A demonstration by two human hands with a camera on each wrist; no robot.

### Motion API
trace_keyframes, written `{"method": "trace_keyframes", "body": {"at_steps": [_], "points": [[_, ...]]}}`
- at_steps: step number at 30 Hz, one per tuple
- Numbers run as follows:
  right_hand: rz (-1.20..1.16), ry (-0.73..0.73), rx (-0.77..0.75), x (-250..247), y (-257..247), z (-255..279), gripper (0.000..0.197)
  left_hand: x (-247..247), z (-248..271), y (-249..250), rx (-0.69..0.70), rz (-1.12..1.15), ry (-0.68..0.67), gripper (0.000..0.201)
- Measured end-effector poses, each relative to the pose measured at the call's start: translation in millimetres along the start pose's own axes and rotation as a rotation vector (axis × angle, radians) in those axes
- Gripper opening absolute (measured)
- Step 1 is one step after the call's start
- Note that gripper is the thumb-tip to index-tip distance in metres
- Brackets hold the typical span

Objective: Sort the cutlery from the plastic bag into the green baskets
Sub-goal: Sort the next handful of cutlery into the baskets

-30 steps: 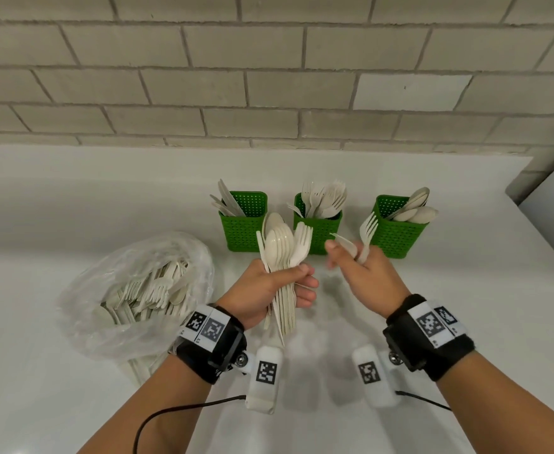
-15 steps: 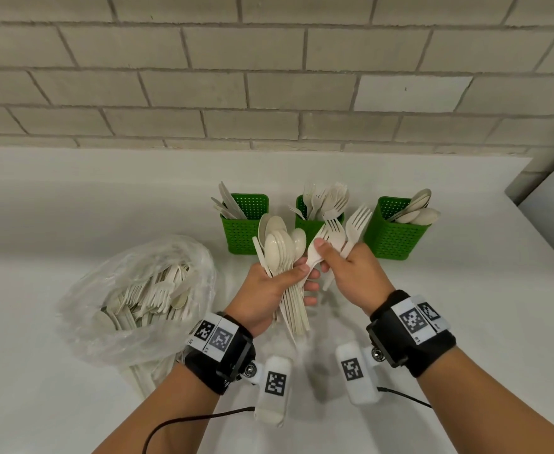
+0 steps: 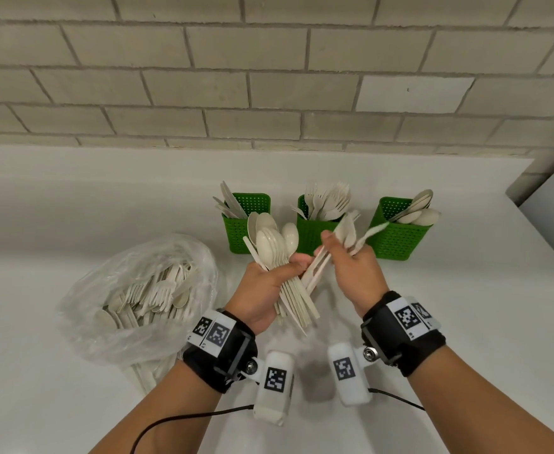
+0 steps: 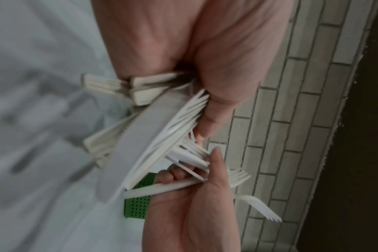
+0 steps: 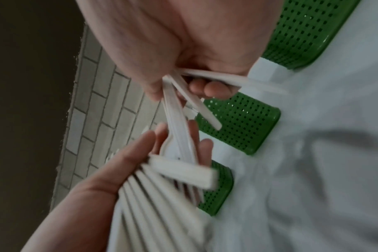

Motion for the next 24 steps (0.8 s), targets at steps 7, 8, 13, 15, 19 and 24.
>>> {"method": "trace_keyframes", "body": {"at_steps": [7, 8, 13, 15, 19, 24], "points": [[-0.115, 0.086, 0.026, -3, 0, -8, 0.018, -4, -1, 7, -0.058, -0.045, -0.066, 0.015], [-0.092, 0.088, 0.003, -2, 2, -9, 0.017, -4, -1, 6, -0.051, -0.088, -0.072, 0.017], [-0.040, 0.206, 0.027, -3, 8, -12, 0.025, -2, 3, -5, 0.022, -0.281, -0.129, 0.024], [0.003, 0.208, 0.054, -5, 12, -13, 0.027, -1, 4, -10, 0.022, -0.301, -0.129, 0.023], [-0.002, 0.230, 0.088, -5, 15, -12, 0.026, 3, 4, -16, -0.094, -0.241, -0.128, 0.020], [0.083, 0.213, 0.042, -13, 5, -9, 0.037, -1, 3, -17, -0.196, -0.104, -0.073, 0.020]]}}
Point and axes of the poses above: each hand's wrist, its own z-axis away from the middle knuckle, its own x-axis out of the palm, y = z × x, the point moved 1 cm from there along -z, towards the middle knuckle, and after that the axes turned 4 degrees about y, right-handed, at the moved point
